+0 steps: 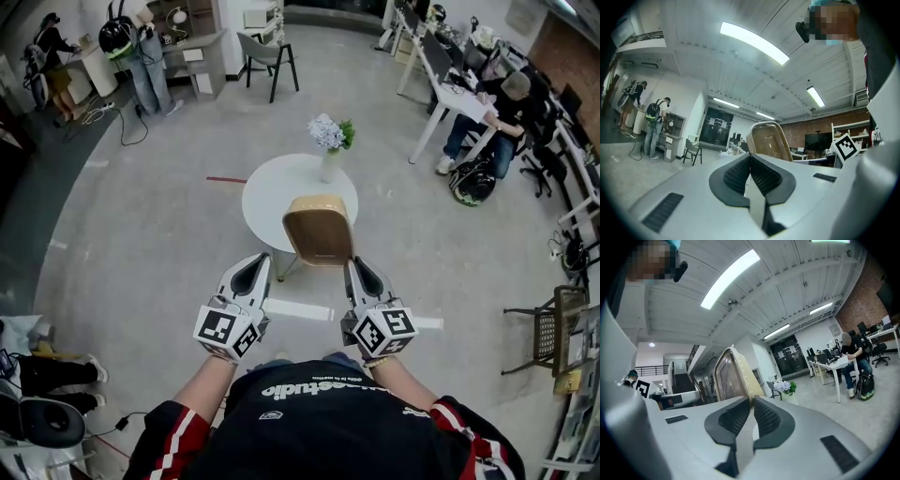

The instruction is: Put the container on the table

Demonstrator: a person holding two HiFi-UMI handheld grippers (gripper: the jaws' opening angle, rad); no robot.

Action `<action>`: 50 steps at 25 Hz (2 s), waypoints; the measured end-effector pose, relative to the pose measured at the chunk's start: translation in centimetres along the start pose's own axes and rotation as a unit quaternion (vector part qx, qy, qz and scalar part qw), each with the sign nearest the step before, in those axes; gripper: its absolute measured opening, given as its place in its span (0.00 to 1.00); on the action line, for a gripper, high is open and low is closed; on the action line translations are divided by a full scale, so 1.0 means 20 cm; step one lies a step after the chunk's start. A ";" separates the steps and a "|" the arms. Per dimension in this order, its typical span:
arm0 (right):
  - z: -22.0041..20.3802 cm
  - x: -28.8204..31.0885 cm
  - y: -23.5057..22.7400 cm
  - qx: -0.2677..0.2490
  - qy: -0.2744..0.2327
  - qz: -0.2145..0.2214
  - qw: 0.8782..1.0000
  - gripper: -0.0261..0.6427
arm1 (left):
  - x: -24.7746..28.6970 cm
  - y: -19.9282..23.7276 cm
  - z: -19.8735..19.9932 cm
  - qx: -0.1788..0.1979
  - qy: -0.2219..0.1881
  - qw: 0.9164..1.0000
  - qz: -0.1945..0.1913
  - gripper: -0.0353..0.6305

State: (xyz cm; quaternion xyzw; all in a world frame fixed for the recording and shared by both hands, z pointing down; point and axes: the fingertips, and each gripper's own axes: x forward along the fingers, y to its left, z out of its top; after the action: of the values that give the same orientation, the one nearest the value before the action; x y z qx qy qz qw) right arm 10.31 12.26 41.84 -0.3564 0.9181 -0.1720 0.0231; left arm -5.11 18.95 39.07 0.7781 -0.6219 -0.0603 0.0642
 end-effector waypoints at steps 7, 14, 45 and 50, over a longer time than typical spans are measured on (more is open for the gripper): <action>-0.06 0.09 0.17 0.007 -0.005 -0.009 1.000 0.11 | -0.11 0.17 0.02 0.003 0.007 1.000 -0.011 0.09; -0.12 0.12 0.24 0.005 0.002 -0.022 1.000 0.11 | -0.15 0.28 0.00 -0.009 0.005 1.000 -0.018 0.09; 0.31 1.33 -0.79 0.049 0.033 0.048 0.997 0.11 | 1.43 0.65 0.09 0.021 0.024 0.999 0.017 0.09; 0.29 1.47 -0.86 0.059 0.041 0.049 0.996 0.11 | 1.54 0.74 0.08 0.024 0.030 0.999 0.023 0.09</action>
State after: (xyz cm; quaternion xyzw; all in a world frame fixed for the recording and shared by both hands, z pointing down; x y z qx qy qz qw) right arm 0.49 -20.68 44.42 -0.3014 0.9230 -0.2387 0.0143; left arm -12.82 -14.34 39.74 0.7665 -0.6385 -0.0204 0.0660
